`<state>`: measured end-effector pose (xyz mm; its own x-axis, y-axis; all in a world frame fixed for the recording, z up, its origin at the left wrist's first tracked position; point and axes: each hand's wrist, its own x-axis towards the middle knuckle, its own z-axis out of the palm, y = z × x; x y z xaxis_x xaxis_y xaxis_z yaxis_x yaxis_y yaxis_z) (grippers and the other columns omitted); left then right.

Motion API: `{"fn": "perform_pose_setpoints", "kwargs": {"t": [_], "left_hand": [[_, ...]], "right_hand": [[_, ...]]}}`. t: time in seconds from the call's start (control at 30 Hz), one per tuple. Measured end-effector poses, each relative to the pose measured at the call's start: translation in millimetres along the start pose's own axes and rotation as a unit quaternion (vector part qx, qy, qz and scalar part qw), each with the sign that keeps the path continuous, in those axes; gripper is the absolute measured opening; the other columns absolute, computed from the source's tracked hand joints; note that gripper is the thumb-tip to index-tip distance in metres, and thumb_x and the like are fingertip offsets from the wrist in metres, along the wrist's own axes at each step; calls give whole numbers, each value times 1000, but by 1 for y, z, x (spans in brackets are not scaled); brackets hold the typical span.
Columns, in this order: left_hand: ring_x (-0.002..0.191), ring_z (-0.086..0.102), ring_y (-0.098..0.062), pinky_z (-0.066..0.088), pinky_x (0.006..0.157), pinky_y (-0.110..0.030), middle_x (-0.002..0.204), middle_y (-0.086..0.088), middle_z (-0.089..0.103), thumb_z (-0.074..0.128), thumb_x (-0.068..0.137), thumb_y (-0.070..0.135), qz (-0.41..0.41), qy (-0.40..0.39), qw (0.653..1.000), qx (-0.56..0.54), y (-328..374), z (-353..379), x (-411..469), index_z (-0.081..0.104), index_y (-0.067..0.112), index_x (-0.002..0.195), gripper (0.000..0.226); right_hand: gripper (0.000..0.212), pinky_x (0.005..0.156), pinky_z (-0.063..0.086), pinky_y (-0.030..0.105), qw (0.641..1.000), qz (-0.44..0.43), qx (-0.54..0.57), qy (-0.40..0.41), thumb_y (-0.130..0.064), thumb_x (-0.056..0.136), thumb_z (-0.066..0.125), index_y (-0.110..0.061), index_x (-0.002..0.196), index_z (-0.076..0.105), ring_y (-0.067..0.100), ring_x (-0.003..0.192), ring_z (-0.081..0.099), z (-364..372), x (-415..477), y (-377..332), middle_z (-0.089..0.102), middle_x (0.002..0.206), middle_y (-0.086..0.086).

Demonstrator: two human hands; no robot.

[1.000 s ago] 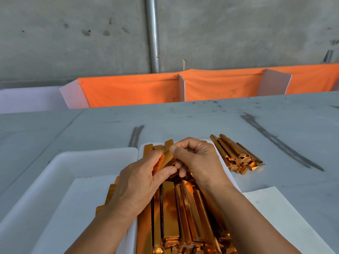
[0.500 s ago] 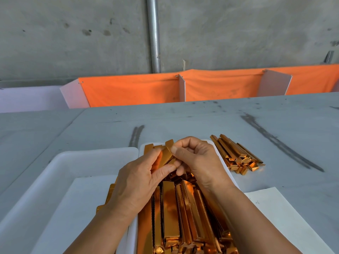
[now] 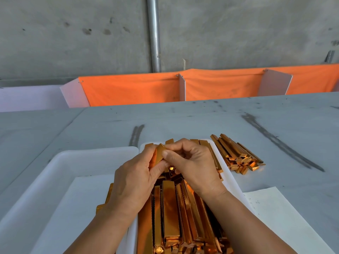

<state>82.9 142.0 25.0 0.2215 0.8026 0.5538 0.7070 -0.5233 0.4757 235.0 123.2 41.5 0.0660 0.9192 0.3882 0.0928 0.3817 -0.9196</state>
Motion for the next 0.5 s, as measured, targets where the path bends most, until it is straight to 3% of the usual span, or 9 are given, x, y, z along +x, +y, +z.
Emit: {"fn": "perform_pose_setpoints", "kwargs": {"t": [0.33,0.5], "left_hand": [[65,56,-4,44,58,-18,71,18,51,37,86,66,14,-32,999,20,4,1,0,45,39,134,55],[67,58,-6,48,62,-20,78,16,56,35,84,66,5,-35,999,7,4,2,-1,45,36,137,62]], "right_hand": [[11,57,49,12,996,74,-7,46,-12,89,72,-20,82,74,3,63,67,-5,6,0,72,69,-7],[11,55,49,11,996,78,-10,41,-10,89,70,-18,83,73,2,61,67,-4,7,0,71,67,-8]]}}
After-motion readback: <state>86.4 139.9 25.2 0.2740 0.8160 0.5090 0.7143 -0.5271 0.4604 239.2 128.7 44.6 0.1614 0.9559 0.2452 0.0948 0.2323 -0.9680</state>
